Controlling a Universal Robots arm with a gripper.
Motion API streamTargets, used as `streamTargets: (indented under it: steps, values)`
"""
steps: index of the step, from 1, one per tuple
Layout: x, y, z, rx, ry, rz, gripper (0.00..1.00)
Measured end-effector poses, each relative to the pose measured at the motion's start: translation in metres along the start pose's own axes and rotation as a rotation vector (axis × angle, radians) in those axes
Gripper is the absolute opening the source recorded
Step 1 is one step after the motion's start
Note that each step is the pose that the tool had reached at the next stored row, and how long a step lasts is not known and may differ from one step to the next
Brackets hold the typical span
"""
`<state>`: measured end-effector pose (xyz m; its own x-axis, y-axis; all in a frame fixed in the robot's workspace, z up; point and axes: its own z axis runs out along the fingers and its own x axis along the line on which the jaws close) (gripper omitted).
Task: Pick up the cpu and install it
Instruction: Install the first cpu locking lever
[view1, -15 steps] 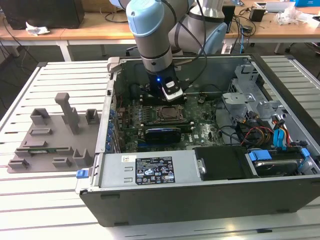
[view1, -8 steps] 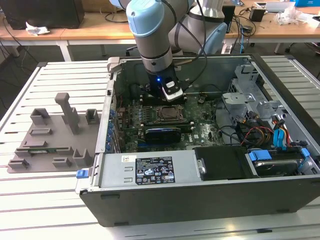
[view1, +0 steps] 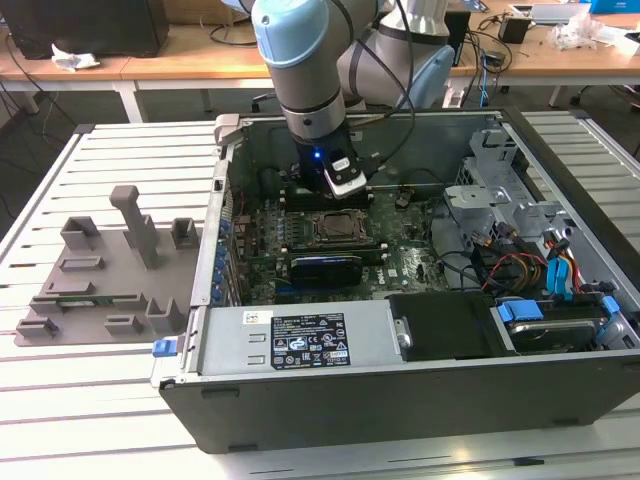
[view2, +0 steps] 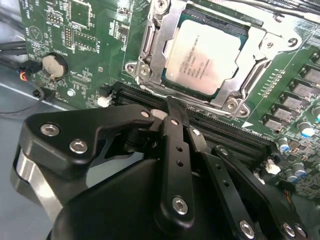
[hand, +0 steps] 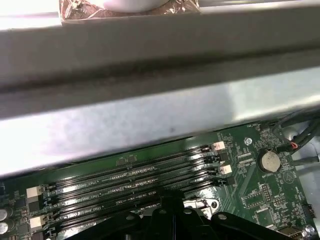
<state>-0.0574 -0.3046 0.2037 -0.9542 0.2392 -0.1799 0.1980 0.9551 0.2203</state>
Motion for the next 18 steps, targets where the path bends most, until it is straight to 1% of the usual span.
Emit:
streamTargets:
  steps: [3,4,5,6,7,8,9,10,11,12,13,14,15,16,18]
  values:
    - [-0.0009,0.0012,-0.0052,0.0029,-0.0006,-0.001,0.11]
    - [-0.0015,0.0019,-0.0079,0.0206,-0.0038,-0.005,0.11]
    - [-0.0017,0.0021,-0.009,0.0425,-0.0065,-0.009,0.11]
    - [-0.0017,0.0021,-0.0093,0.0599,-0.0079,-0.013,0.11]
    - [-0.0018,0.0022,-0.0095,0.0796,-0.0089,-0.017,0.11]
    - [-0.0021,0.0024,-0.0097,0.1162,-0.0089,-0.024,0.11]
    - [-0.0024,0.0024,-0.0101,0.1431,-0.0077,-0.029,0.11]
    - [-0.0026,0.0025,-0.0103,0.1592,-0.0068,-0.032,0.11]
    - [-0.0032,0.0028,-0.0105,0.2057,-0.0032,-0.04,0.11]
    - [-0.0038,0.0029,-0.0107,0.2365,0.0008,-0.046,0.11]
    - [-0.0048,0.0031,-0.0103,0.2561,0.0074,-0.049,0.11]
    - [-0.0059,0.0034,-0.0101,0.2595,0.0129,-0.049,0.11]
    - [-0.0091,0.004,-0.0093,0.2613,0.0262,-0.054,0.11]
    - [-0.0114,0.0045,-0.0086,0.2622,0.0371,-0.061,0.11]
    - [-0.0144,0.005,-0.0078,0.2633,0.0508,-0.07,0.11]
